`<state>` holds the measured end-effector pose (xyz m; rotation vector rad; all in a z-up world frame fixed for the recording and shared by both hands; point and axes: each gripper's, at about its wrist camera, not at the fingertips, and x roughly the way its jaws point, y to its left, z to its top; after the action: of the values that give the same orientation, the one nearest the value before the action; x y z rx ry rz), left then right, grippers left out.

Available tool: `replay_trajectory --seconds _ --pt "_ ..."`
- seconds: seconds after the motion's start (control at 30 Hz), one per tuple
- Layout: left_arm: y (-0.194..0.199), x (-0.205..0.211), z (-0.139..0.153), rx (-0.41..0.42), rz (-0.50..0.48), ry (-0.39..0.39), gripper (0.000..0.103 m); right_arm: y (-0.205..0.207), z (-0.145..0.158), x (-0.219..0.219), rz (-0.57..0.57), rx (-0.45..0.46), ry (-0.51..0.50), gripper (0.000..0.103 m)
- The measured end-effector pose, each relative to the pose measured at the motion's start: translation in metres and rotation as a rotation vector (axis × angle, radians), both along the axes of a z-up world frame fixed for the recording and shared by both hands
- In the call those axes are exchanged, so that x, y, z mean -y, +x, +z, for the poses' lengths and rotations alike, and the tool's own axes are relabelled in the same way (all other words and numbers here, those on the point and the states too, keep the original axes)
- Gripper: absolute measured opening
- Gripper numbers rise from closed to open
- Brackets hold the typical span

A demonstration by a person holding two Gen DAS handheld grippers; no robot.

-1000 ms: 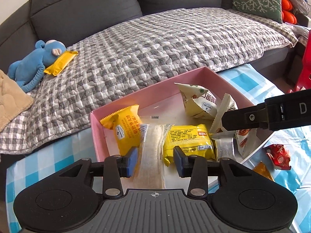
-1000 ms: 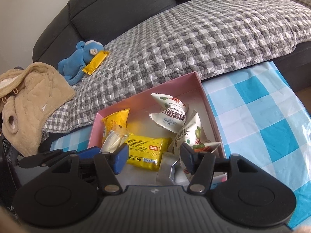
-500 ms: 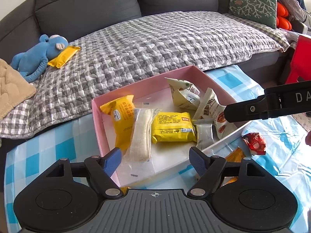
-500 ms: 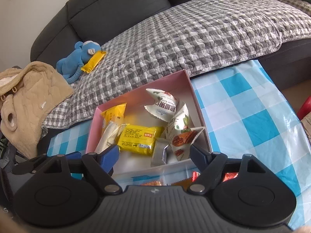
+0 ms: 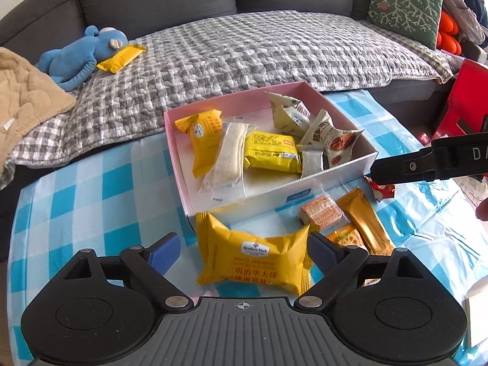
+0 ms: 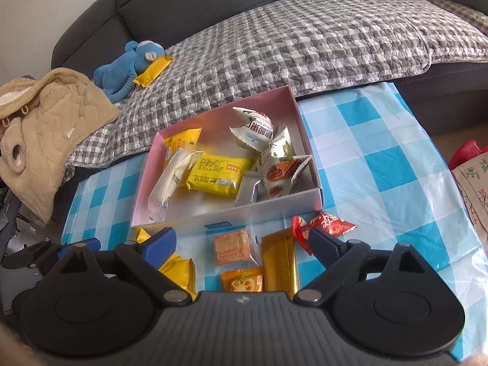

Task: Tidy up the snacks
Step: 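Move both tools back over the snacks on the tablecloth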

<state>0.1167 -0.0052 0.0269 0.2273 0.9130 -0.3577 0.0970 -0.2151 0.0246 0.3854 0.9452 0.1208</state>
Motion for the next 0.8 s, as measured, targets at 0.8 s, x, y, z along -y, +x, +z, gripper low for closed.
replay_trajectory --seconds 0.8 --pt "-0.056 -0.061 -0.037 -0.026 0.035 -0.026 0.093 -0.061 -0.028 -0.048 0.266 -0.059 -0.162 0.096"
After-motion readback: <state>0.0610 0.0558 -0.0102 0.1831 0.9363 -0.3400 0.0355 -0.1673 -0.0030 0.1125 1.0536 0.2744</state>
